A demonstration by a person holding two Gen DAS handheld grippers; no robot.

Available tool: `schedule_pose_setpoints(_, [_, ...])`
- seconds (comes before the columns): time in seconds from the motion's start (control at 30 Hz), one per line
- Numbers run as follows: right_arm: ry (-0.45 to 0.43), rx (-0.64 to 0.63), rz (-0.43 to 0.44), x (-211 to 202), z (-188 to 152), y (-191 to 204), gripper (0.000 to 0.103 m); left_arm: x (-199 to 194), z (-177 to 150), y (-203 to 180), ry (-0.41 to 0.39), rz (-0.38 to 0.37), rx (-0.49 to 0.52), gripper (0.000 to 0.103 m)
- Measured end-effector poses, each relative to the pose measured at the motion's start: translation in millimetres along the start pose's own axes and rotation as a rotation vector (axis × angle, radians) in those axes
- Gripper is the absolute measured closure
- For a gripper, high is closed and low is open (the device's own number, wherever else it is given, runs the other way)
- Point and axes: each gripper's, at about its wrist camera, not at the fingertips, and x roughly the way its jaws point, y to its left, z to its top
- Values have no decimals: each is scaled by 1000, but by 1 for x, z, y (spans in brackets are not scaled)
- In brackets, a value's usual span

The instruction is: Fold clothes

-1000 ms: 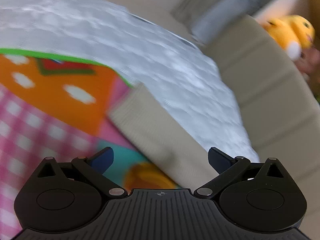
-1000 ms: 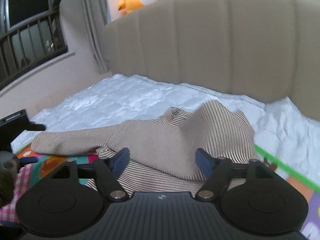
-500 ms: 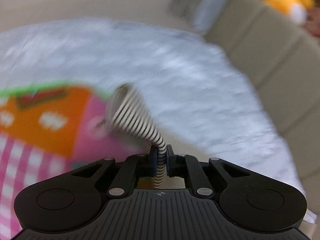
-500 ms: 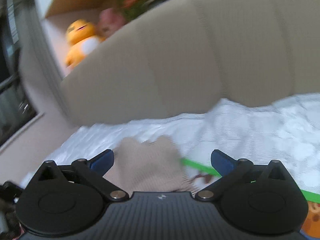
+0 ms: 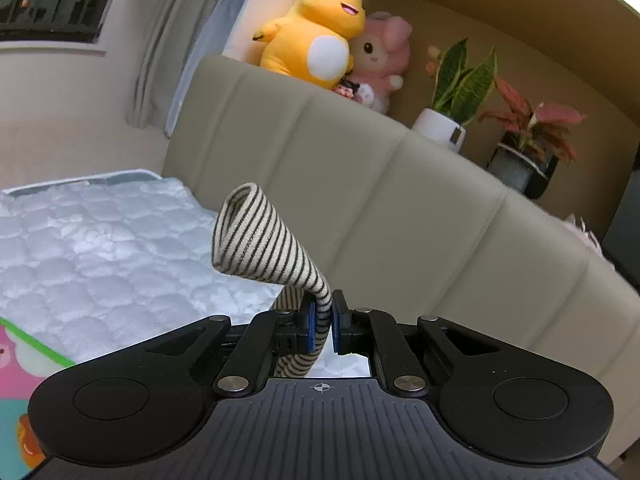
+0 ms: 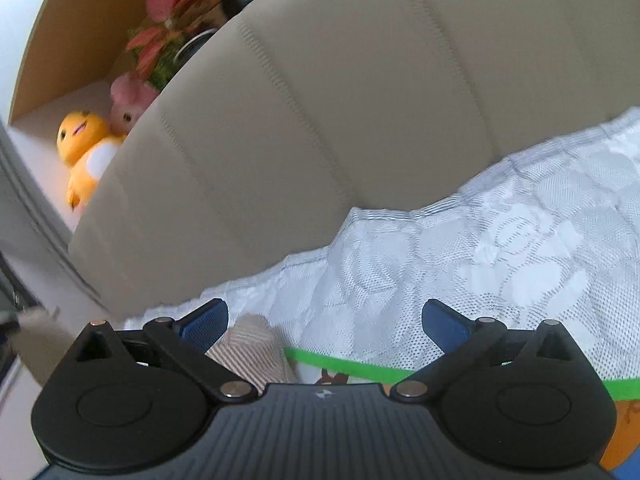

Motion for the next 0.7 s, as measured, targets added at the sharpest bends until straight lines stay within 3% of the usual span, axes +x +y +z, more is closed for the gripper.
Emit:
schedule_pose_setpoints(0.23, [45,-202,-30,15,-21,25,0,-6,3,33,-11,61,-29,94])
schedule_pose_setpoints(0.33, [73,-208,-21,21,-27,28,0,-13,6,56,-47,96,-92,94])
schedule_pose_setpoints(0.43, [64,-227,-23,20,-29,30,0,-22,-5,88,-91,177,-187,89])
schedule_pose_setpoints(0.5, [61,-236,-32,21,-30,31,0,-25,-16,113,-75,230,-253,64])
schedule_pose_setpoints(0.7, [77,-305,-62,23,-39,37,0,-35,-53,160,9,331,-420,40])
